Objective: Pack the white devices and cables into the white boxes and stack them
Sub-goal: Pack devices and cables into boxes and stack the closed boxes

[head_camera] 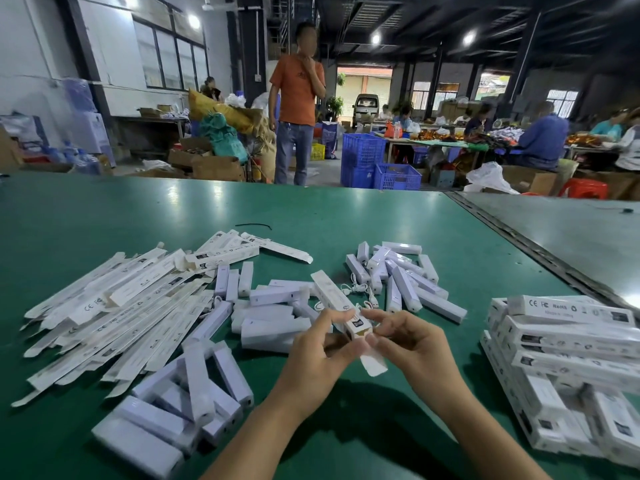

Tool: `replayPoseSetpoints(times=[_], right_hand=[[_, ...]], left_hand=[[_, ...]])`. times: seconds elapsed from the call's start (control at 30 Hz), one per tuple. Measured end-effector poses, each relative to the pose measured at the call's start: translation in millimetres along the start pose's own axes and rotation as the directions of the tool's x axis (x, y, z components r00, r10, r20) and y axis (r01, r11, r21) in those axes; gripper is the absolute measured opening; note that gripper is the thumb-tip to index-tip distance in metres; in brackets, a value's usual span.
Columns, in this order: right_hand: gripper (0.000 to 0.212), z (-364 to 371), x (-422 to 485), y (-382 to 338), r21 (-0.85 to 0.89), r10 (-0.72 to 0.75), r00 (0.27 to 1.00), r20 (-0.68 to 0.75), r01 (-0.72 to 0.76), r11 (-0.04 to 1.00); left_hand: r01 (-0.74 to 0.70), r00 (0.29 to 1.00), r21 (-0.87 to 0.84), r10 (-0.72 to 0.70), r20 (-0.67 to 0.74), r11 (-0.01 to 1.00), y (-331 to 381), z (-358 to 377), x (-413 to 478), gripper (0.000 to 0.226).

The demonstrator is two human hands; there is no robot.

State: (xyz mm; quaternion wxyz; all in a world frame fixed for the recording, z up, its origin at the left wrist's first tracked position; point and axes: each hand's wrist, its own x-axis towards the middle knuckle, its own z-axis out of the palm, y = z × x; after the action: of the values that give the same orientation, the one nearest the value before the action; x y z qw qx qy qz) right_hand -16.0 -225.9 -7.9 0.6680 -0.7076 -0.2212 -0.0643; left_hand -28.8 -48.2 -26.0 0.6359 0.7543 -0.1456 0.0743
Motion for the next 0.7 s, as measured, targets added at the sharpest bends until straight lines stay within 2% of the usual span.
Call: replayPoseSetpoints(times=[0.13, 0.23, 0.3, 0.4, 0.47, 0.6, 0.7], right_hand=[[0.025, -6, -5, -7, -0.249, -0.058, 0.988, 0.144, 0.093, 0.964], [0.045, -8, -5, -11, -0.313, -0.077, 0.969, 0.236, 0.151, 0.938], [0.040, -9, -4, -11, -0.373, -0.107, 0.959, 0.263, 0.204, 0.905], [0.017, -11, -1, -10, -0.429, -0.179, 0.962, 0.204, 0.252, 0.867], [0.009, -9, -1, -9, -0.424, -0.237, 0.960, 0.152, 0.279, 0.861], [0.019, -4, -2, -1, -0.473, -0.302, 0.953, 0.008, 0.270, 0.839], [0.018, -2, -1, 1, -0.499, -0.394, 0.919, -0.001, 0.341, 0.797]], left_hand=[[0.002, 0.999, -0.014, -0.002, -0.045, 1.000, 1, -3, 1, 0.042], [-0.005, 0.997, -0.023, 0.003, -0.083, 1.000, 2, -5, 1, 0.039], [-0.004, 0.997, -0.059, -0.001, -0.079, 0.998, 1, -6, 2, 0.037], [0.004, 1.000, -0.101, -0.007, -0.031, 0.995, 0, -6, 3, 0.040], [0.009, 1.000, -0.110, -0.010, -0.005, 0.994, -1, -5, 3, 0.048], [0.022, 0.999, -0.084, -0.018, 0.043, 0.996, -2, -3, 4, 0.052], [0.030, 0.998, -0.106, -0.025, 0.049, 0.994, -3, -2, 5, 0.052]])
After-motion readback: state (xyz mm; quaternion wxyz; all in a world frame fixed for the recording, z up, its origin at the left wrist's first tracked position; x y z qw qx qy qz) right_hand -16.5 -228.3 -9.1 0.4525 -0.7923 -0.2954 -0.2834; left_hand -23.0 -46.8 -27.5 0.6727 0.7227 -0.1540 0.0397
